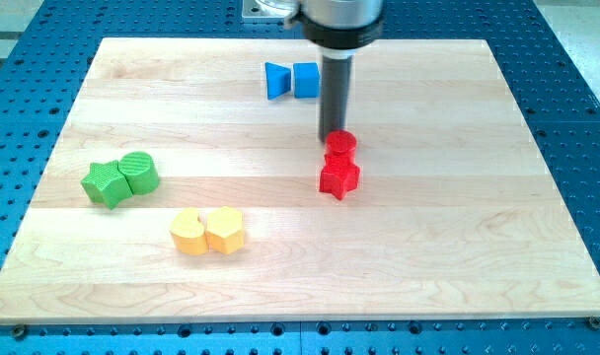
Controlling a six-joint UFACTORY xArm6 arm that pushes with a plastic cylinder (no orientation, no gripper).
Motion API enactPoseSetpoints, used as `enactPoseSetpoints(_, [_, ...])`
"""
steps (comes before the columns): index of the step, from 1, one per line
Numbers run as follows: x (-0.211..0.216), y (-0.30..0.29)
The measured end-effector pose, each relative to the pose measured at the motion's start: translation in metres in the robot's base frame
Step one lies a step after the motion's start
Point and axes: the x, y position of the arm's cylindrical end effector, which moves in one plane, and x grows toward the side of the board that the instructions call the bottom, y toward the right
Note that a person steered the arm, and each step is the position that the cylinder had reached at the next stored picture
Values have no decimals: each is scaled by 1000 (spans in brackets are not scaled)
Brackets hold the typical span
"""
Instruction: Separate the green circle from green star
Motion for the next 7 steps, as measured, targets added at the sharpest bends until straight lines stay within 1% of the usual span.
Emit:
enactPoseSetpoints(1, [-13, 37])
enactPoseSetpoints(2, [-22, 31])
enactPoseSetpoints(3, [21, -57])
enactPoseSetpoints(4, [41, -100])
enactPoseSetpoints(5, [92, -142])
enactPoseSetpoints(6, [101, -158])
enactPoseSetpoints(7, [102, -158])
